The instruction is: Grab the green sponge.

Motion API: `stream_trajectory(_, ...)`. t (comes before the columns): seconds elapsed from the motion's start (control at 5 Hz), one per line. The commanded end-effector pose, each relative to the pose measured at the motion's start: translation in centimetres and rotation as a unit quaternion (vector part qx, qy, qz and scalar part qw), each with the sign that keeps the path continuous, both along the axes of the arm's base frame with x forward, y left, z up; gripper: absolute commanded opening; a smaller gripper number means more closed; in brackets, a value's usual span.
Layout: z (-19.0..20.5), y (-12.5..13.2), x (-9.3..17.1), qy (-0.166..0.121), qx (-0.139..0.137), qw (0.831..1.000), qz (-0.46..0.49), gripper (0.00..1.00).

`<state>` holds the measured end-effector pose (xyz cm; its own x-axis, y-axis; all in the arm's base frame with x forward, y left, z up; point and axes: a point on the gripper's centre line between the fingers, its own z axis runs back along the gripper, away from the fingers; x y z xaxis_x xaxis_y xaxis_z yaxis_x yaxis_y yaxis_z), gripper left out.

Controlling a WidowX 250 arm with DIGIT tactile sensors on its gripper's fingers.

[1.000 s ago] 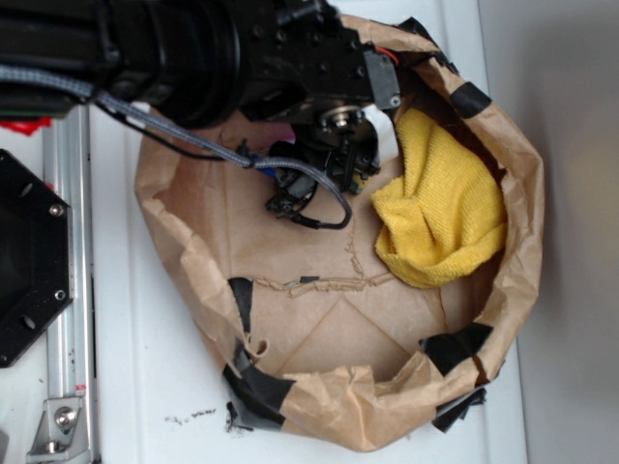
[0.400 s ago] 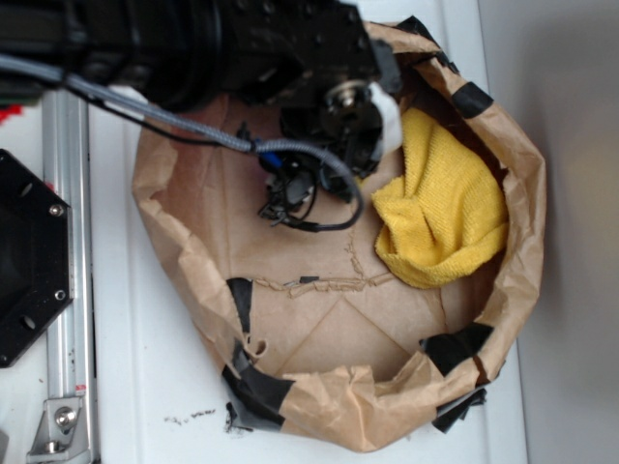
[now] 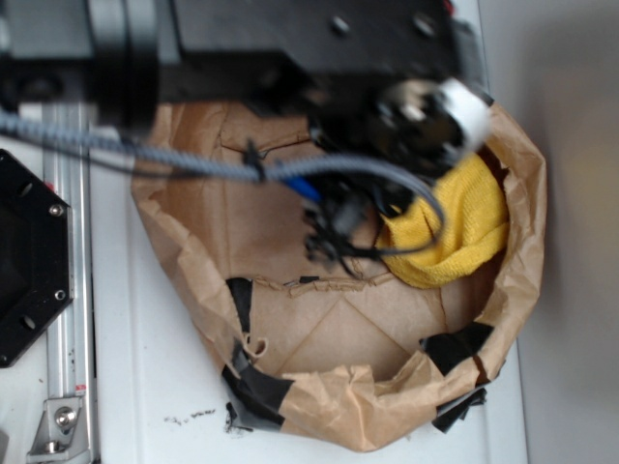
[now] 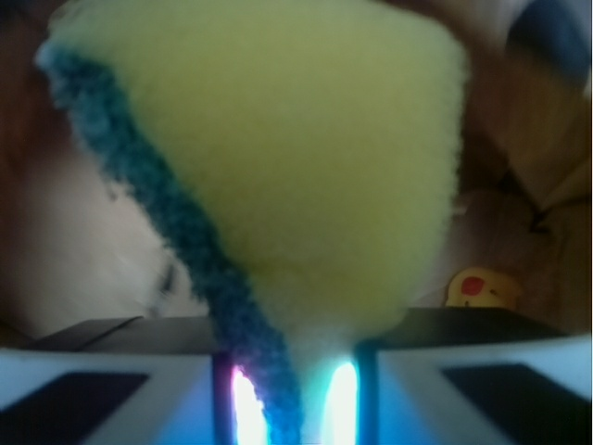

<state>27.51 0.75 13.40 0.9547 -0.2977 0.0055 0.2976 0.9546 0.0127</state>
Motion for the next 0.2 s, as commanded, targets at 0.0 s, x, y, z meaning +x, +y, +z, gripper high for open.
stream_trajectory(0.0,2.55,-1.28,-0.22,-0.006,-0.009,0.999,0.044,0.00)
